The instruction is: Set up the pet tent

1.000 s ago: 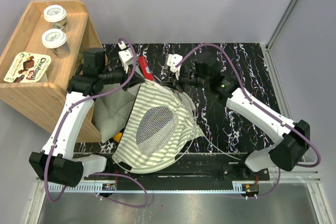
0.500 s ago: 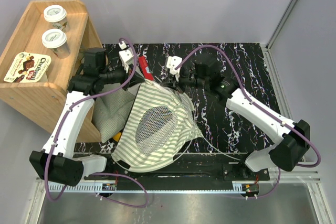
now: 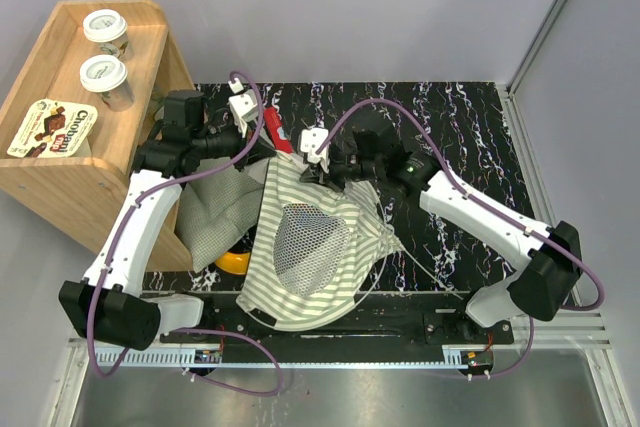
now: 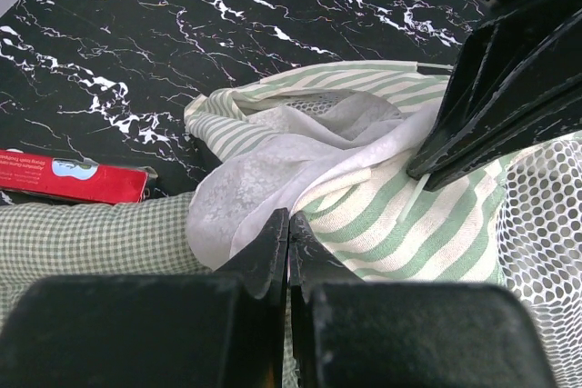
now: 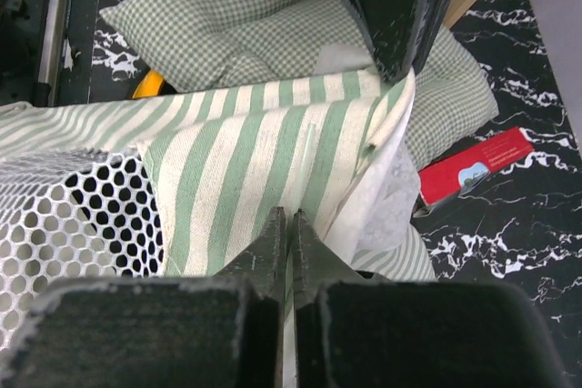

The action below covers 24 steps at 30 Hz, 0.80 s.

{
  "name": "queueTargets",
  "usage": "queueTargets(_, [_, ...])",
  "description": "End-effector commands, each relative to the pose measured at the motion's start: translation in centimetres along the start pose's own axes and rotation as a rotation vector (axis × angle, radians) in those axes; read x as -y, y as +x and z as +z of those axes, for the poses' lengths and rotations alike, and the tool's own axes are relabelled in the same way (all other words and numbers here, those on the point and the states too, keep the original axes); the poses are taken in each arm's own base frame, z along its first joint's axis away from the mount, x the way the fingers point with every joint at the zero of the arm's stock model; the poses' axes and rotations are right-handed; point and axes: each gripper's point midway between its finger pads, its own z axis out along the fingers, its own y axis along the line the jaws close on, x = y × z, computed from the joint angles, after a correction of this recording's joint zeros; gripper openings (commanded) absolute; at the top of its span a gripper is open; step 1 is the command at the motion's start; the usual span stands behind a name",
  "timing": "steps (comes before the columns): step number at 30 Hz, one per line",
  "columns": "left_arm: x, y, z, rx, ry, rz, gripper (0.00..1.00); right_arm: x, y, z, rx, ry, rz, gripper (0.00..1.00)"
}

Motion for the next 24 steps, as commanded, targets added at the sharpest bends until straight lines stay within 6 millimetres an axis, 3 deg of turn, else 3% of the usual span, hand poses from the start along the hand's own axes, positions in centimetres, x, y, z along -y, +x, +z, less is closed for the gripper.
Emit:
queueTargets(1, [-2.3, -4.9, -1.9, 0.118, -0.112, 0.172, 0.0, -5.3, 8.4, -2.2, -0.297, -0.134, 0.169, 0.0])
queueTargets(7, [-1.8, -4.2, -2.1, 0.107, -0.096, 0.17, 0.0, -4.8, 8.4, -2.5, -0.312, -0.092, 0.175, 0.0])
queueTargets(14, [-1.6, -4.0, -2.1, 0.106, -0.091, 0.167, 0.0, -3.8, 7.2, -2.9, -0.274, -0.038, 0.167, 0.0])
queueTargets(24, [-1.3, -4.3, -2.2, 0.111, -0.081, 0.169, 0.0, -2.8, 8.1, -2.7, -0.312, 0.002, 0.178, 0.0])
